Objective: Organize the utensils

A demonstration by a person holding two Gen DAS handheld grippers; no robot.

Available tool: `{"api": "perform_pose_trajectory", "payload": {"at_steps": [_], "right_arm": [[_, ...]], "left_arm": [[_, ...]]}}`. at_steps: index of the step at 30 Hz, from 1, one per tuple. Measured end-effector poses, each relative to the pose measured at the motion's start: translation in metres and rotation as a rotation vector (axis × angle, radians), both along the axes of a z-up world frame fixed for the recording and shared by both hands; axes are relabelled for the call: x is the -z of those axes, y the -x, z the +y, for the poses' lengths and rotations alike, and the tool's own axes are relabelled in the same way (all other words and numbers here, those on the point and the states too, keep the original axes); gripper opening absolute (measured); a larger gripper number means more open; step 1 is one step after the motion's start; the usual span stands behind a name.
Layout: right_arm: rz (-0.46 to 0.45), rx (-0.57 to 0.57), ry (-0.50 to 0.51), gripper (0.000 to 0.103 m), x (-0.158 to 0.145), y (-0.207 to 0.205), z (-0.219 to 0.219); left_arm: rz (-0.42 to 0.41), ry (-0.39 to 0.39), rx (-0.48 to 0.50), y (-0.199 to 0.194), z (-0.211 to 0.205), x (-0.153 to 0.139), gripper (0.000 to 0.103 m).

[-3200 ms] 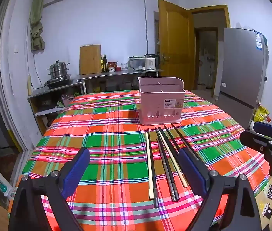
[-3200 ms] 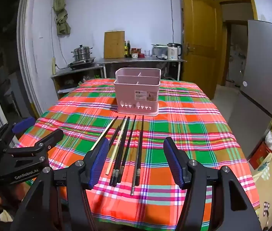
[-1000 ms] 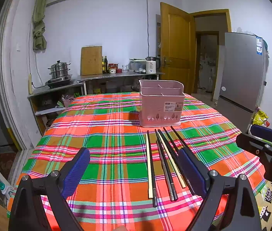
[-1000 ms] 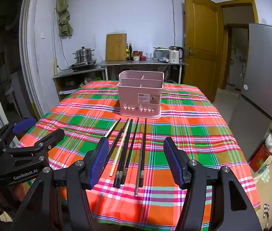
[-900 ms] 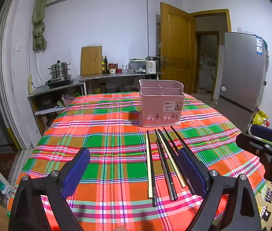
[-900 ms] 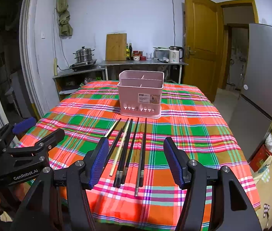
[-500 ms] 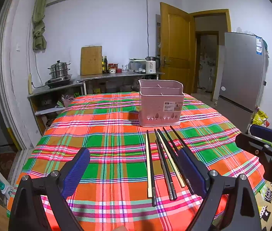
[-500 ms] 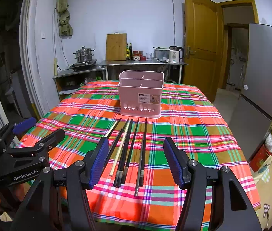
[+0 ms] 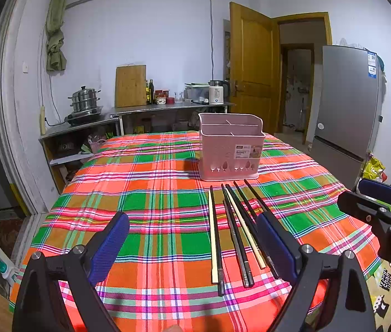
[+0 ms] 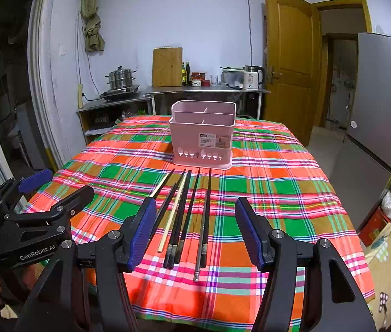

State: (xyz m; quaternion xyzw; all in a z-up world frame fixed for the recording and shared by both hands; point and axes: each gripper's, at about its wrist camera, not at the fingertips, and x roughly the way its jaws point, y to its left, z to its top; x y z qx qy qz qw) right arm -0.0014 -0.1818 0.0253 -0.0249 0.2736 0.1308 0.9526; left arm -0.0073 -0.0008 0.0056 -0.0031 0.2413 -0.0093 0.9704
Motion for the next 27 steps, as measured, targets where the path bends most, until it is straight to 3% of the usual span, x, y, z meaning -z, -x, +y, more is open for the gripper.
{"api": "perform_pose_trajectory", "payload": {"at_steps": [12, 19, 21, 22, 27], "right_arm": [[0.028, -0.001, 0.002, 0.060, 0.010, -0.006, 0.003], [0.087, 0.002, 0.005, 0.060, 0.025, -0.031, -0.001], [0.110, 0.000, 0.002, 0.060, 0.031, -0.040, 0.000], [0.119, -0.002, 0.002, 0.060, 0.034, -0.044, -0.001], [0.168, -0.014, 0.000, 0.060, 0.046, -0.068, 0.002]], "left_arm": [[0.088, 0.049, 0.030, -0.022, 0.013, 0.019, 0.094], [0.155, 0.065, 0.061, -0.055, 0.019, 0.032, 0.094], [0.176, 0.074, 0.069, -0.066, 0.021, 0.035, 0.089], [0.192, 0.079, 0.070, -0.072, 0.022, 0.037, 0.085], [0.291, 0.093, 0.078, -0.108, 0.026, 0.051, 0.085]]}}
